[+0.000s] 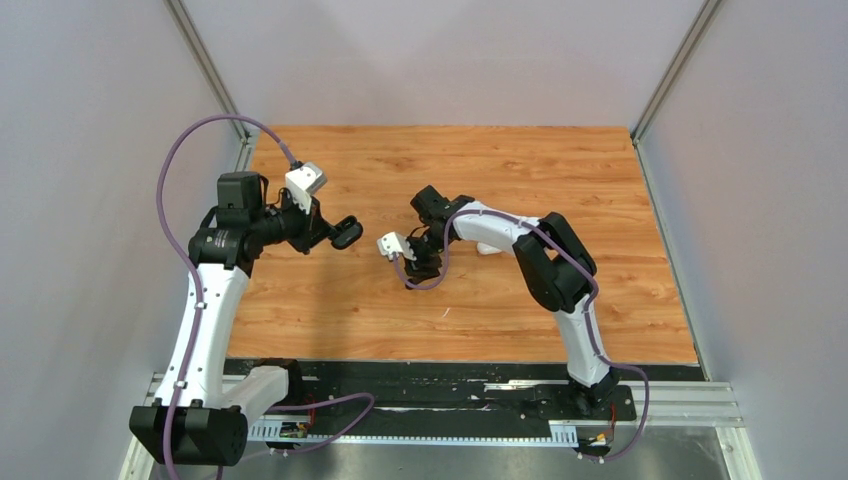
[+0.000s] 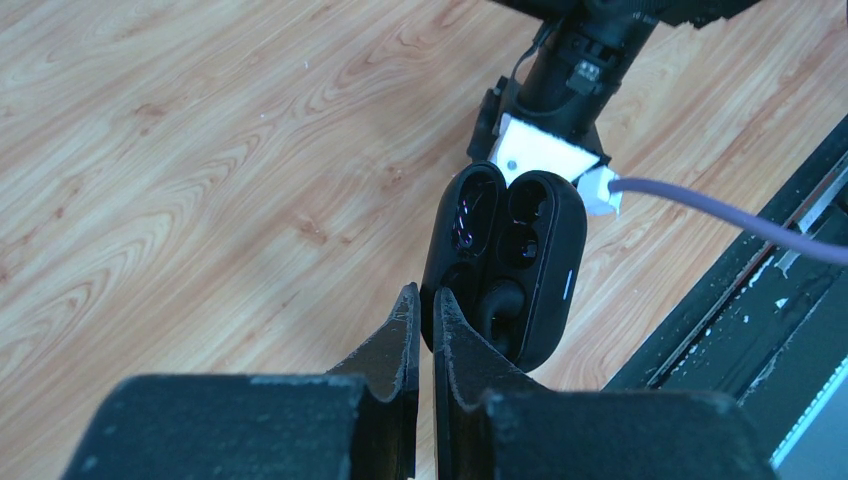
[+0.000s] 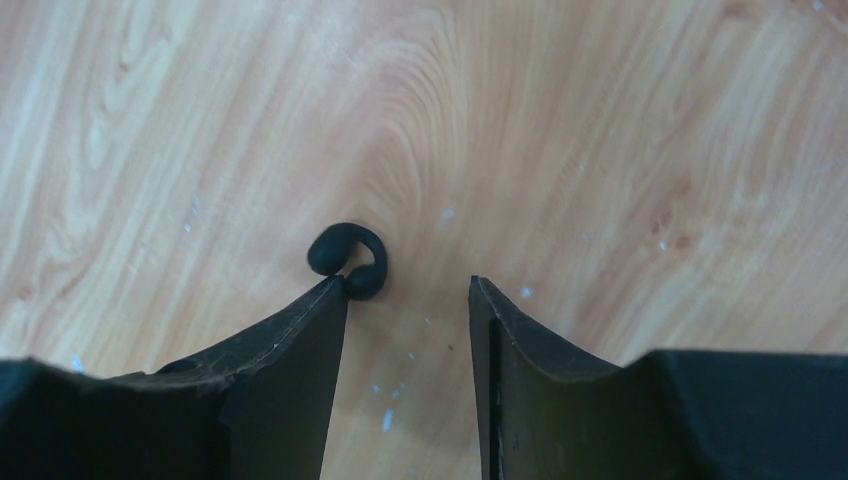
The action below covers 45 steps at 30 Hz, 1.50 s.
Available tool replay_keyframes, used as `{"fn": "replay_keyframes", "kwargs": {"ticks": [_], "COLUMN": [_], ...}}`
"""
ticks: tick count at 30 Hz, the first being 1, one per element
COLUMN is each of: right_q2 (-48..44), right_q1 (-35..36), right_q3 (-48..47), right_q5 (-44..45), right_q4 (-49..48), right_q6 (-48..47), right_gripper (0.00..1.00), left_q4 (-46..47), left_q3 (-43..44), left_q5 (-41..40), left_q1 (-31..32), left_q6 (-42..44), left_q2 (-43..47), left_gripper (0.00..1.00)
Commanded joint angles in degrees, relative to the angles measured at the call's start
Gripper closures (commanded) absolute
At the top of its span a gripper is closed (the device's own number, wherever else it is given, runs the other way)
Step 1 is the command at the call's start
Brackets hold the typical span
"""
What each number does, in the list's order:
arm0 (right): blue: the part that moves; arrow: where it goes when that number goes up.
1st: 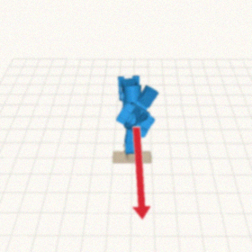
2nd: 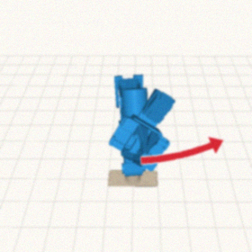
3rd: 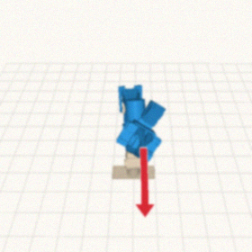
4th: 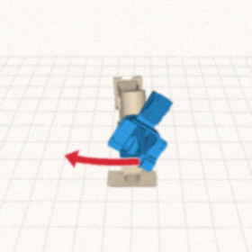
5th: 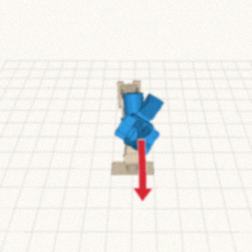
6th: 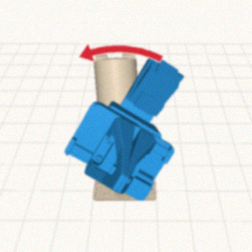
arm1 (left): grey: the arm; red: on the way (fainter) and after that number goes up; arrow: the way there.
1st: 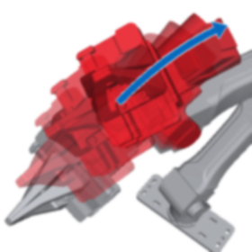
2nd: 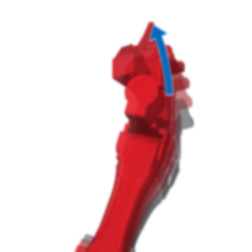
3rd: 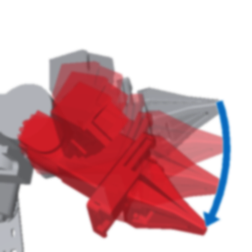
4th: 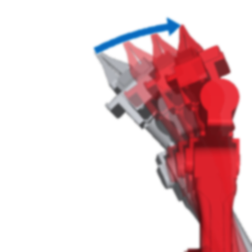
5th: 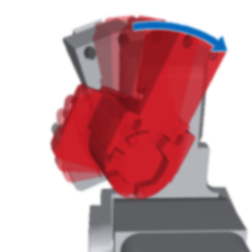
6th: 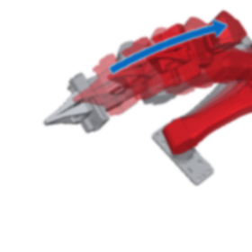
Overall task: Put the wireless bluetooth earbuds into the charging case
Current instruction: Pick up the earbud from the center of the board.
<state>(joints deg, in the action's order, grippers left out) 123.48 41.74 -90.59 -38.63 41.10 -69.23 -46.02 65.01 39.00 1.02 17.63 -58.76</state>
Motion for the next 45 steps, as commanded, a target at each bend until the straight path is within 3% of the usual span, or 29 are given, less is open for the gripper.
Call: {"fn": "replay_keyframes", "kwargs": {"ticks": [1, 13, 20, 35, 45], "right_q2": [-0.2, -2.5, -6.2, 0.9, 3.5], "right_q1": [3.0, 3.2, 1.9, 0.6, 0.6], "right_q3": [0.9, 1.3, 1.4, -8.4, -8.1], "right_q5": [-1.8, 0.6, -2.9, -3.1, -1.2], "right_q4": [0.0, 2.5, 4.7, 5.3, 5.0], "right_q6": [2.5, 8.4, 12.4, 15.7, 14.0], "right_gripper": [0.52, 0.52, 0.52, 0.56, 0.56], "left_q4": [1.6, 2.9, 3.1, 3.3, 3.3], "left_q3": [0.8, -1.1, -1.2, -1.3, -1.0], "left_q5": [2.4, 2.7, 3.3, 3.7, 3.6], "left_q1": [-0.5, -0.5, -0.5, -0.5, -0.5], "left_q6": [-2.0, -3.1, -2.9, -3.0, -2.8], "left_q2": [0.3, 1.8, 2.2, 1.9, 1.3], "left_gripper": [1.00, 1.00, 1.00, 1.00, 1.00]}}
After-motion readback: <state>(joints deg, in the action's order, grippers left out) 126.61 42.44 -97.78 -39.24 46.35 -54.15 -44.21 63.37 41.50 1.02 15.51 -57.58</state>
